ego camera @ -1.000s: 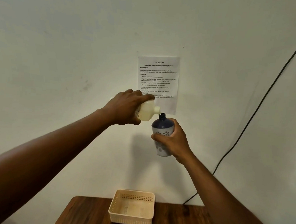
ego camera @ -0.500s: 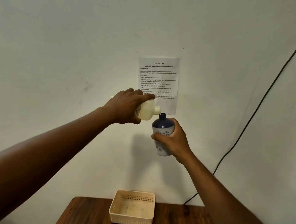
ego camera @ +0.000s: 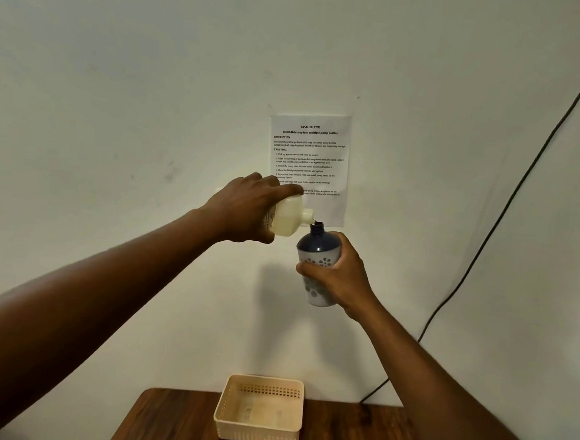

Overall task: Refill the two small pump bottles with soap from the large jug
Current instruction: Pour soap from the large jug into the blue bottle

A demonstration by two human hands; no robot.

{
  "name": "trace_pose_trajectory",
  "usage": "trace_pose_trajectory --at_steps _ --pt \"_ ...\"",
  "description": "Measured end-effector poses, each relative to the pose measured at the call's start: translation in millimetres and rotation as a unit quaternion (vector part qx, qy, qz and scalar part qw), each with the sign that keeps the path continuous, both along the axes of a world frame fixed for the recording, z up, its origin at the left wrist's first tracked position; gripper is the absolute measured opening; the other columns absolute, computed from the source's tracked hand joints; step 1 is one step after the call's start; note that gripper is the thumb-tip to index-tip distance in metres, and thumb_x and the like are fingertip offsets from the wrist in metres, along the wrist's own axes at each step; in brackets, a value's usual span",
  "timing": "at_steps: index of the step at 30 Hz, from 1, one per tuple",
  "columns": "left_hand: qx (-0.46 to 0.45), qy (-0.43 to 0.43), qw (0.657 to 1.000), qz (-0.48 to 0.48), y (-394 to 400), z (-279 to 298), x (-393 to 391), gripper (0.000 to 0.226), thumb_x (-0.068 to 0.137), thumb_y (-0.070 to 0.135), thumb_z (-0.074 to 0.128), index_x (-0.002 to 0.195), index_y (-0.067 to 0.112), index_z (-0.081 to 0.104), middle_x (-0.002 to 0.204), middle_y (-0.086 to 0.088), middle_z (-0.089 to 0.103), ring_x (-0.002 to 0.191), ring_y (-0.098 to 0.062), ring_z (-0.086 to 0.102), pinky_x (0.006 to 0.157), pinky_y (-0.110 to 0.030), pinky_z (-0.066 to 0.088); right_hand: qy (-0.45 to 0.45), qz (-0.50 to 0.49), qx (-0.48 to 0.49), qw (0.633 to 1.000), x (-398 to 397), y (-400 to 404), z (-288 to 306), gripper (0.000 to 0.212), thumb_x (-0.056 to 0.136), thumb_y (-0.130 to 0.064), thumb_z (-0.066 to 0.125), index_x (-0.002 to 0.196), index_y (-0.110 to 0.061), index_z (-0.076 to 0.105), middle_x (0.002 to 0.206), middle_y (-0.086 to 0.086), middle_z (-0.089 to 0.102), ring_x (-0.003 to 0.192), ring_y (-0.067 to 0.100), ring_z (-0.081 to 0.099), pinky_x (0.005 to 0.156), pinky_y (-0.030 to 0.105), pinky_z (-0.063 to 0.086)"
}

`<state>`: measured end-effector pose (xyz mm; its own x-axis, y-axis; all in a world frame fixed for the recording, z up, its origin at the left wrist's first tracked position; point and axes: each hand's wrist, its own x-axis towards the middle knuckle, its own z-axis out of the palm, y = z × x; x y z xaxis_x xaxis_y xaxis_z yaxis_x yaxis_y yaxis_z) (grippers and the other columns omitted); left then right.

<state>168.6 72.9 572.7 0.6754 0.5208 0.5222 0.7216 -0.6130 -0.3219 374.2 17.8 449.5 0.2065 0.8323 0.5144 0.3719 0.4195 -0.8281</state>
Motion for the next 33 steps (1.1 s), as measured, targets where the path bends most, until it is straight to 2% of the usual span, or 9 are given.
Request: trace_pose_trajectory --at_steps 7,21,26,33 --pt "0.006 0.007 1.0 0.003 -0.7 2.4 0.0 0.097 0.069 0.043 0.084 0.151 0.038 0.033 0.129 -0.002 0.061 0.103 -0.029 0.058 0.081 -0.04 0.054 -0.002 -0.004 0.002 1.0 0.0 1.0 0.5 0.065 0.073 -0.029 0.087 0.125 -0.028 0.048 0.114 -0.006 0.059 0.095 0.012 0.06 0.071 0.017 0.049" --pt "0.003 0.009 1.0 0.008 -0.5 5.8 0.7 0.097 0.07 0.043 0.083 0.153 0.038 0.033 0.131 -0.003 0.06 0.105 -0.029 0.057 0.083 -0.039 0.052 -0.006 -0.01 0.003 1.0 -0.1 3.1 2.5 0.064 0.074 -0.03 0.087 0.124 -0.031 0.046 0.114 -0.007 0.058 0.096 0.015 0.059 0.074 0.021 0.051" --pt "0.006 0.011 1.0 0.009 1.5 6.0 0.5 0.097 0.07 0.043 0.083 0.152 0.039 0.033 0.132 -0.002 0.06 0.105 -0.029 0.057 0.081 -0.037 0.05 -0.002 -0.006 0.003 1.0 -1.0 3.0 3.4 0.064 0.073 -0.029 0.087 0.122 -0.032 0.047 0.112 -0.009 0.058 0.095 0.013 0.06 0.07 0.018 0.049" --pt "0.009 0.017 1.0 0.006 3.3 7.5 -0.2 0.098 0.07 0.044 0.084 0.152 0.038 0.032 0.131 -0.003 0.06 0.106 -0.028 0.057 0.081 -0.036 0.049 0.001 -0.006 -0.003 1.0 -2.1 2.3 2.8 0.064 0.075 -0.029 0.086 0.125 -0.03 0.046 0.118 -0.004 0.057 0.097 0.015 0.058 0.074 0.019 0.05"
